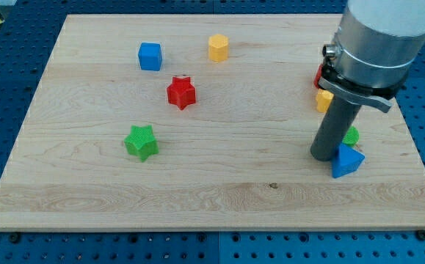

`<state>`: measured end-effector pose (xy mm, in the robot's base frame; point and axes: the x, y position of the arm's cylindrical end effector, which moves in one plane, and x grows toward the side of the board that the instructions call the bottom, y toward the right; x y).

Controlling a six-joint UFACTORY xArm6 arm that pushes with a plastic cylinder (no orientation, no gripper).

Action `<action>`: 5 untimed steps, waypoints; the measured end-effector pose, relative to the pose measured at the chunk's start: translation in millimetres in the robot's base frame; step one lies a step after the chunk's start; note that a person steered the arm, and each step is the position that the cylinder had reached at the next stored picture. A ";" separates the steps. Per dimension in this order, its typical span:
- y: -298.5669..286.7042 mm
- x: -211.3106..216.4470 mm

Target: Move the green star to the green circle

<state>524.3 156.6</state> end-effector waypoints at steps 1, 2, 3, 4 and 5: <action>0.2 0.0; 3.5 2.5; 6.7 13.8; 4.6 17.5; -55.6 23.9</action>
<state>548.3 101.0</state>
